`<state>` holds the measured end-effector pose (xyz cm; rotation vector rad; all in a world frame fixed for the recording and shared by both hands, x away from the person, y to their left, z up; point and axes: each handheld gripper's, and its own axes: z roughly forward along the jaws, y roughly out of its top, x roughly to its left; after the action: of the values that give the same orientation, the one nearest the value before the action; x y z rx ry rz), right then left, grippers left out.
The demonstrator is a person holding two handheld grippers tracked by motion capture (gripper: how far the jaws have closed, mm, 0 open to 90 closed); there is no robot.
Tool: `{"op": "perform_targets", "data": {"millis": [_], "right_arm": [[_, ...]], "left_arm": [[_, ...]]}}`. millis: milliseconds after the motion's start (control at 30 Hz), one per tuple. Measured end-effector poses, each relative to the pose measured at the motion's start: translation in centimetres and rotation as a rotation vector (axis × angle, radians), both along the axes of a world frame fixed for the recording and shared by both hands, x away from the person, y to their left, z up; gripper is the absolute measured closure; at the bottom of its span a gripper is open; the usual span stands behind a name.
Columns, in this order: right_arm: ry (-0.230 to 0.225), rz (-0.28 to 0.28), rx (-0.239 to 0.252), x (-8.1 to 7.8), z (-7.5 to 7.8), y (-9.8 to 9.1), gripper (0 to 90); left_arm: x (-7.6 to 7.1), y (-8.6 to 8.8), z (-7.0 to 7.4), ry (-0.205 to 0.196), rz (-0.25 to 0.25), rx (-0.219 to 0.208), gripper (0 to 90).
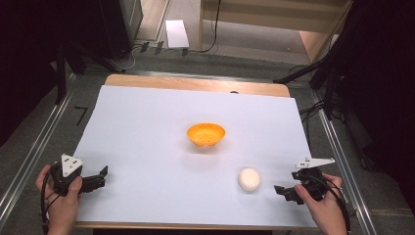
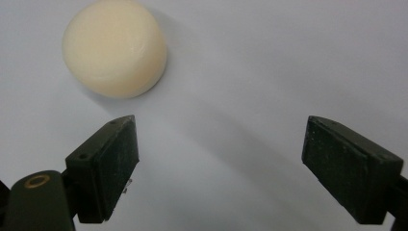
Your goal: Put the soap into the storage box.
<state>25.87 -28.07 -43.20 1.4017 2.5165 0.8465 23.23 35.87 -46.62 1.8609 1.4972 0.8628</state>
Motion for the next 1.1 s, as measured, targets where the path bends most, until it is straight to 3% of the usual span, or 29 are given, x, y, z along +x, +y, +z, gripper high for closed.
{"op": "perform_targets", "data": {"millis": [33,167,367,633,933,1100], "right_arm": [[0.003,-0.004,-0.005,0.1,0.2,0.1,13.4],[0.018,0.009,0.056,0.0,0.8,0.5,13.5],[0.037,0.028,0.060,-0.2,1.1,2.3,14.1],[0.075,0.034,0.100,0.6,0.2,4.7,15.6],[0.094,0.070,0.083,1.0,-0.5,7.2,15.3],[0.096,0.064,0.066,1.2,-1.0,8.4,14.4]], "left_arm": [[0.0,0.0,0.0,0.004,-0.002,0.004,0.0],[0.1,-0.1,0.0,0.006,0.001,0.009,0.0],[0.0,0.0,0.0,-0.004,-0.001,0.000,0.0],[0.0,0.0,0.0,-0.001,0.003,-0.009,0.0],[0.1,0.1,0.0,0.001,0.009,-0.007,0.0],[0.1,0.1,0.0,0.004,0.009,-0.009,0.0]]}}
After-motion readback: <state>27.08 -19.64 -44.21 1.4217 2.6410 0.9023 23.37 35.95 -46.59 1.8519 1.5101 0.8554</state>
